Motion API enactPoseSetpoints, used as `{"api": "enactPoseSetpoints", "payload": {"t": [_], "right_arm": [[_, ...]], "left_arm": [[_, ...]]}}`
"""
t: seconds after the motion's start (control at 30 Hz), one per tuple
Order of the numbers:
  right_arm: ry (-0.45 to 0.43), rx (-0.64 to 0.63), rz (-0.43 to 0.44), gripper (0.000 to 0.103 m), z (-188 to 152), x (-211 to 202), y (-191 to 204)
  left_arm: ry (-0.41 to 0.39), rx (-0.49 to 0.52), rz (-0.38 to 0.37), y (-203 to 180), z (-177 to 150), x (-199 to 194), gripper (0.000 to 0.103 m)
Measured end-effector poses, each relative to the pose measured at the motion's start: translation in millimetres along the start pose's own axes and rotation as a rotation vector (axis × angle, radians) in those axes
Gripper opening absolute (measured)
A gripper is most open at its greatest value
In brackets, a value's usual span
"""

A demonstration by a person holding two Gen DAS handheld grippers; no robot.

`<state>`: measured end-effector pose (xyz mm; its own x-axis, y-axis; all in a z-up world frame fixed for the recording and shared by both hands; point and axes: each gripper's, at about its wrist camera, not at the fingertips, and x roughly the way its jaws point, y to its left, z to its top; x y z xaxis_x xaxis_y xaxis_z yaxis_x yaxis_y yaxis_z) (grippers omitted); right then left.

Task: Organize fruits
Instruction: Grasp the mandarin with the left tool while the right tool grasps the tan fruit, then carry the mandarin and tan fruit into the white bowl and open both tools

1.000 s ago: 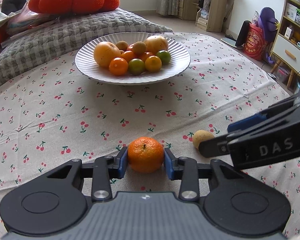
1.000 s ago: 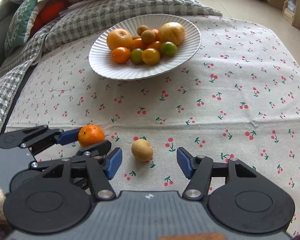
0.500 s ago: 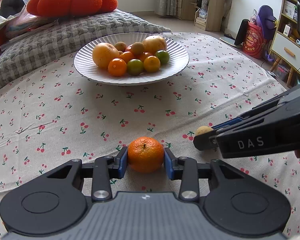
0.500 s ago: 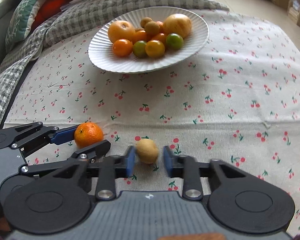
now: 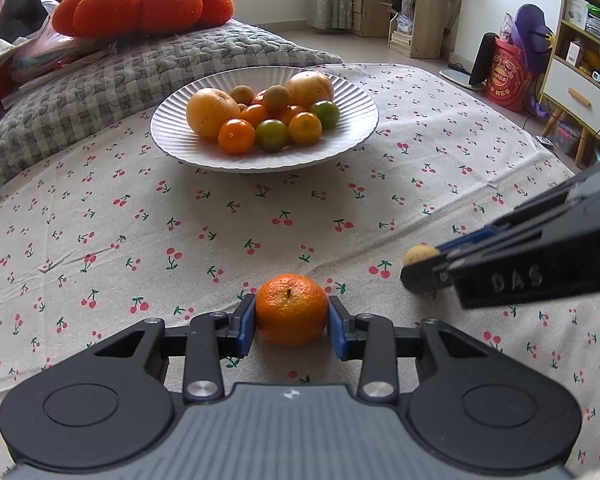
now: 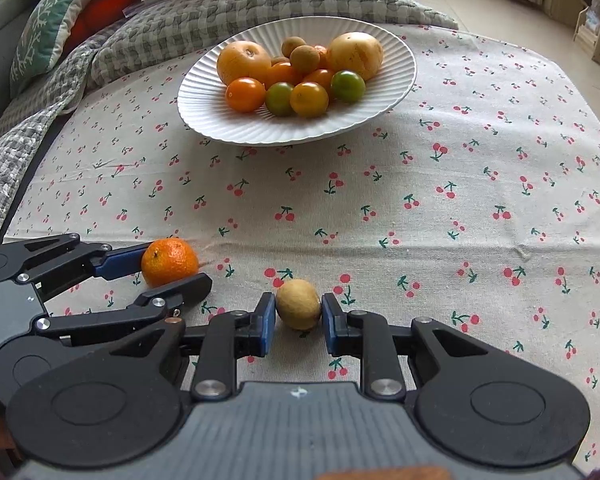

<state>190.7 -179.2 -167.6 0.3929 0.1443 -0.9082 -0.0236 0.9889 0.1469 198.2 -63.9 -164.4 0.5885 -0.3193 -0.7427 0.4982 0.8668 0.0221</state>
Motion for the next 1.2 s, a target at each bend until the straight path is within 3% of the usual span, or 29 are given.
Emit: {"api": "enactPoseSetpoints", "payload": {"t": [0.33,0.8,1.2], "right_arm": [[-0.052,0.039,-0.019,0.022,9,-9,-10],[-0.093,-0.026,-0.012,0.022,23,-9,-1],[-0.199,0.016,-0.031,0.022,63,-15,-23]], "left_arm": [[-0.014,-0.014,0.019,6,9,-5,0.026],[-0.058,-0.044,0.037,23,41,-18,0.026],[-0.128,-0.036,-0.005,21,95,-3,0.026]]}}
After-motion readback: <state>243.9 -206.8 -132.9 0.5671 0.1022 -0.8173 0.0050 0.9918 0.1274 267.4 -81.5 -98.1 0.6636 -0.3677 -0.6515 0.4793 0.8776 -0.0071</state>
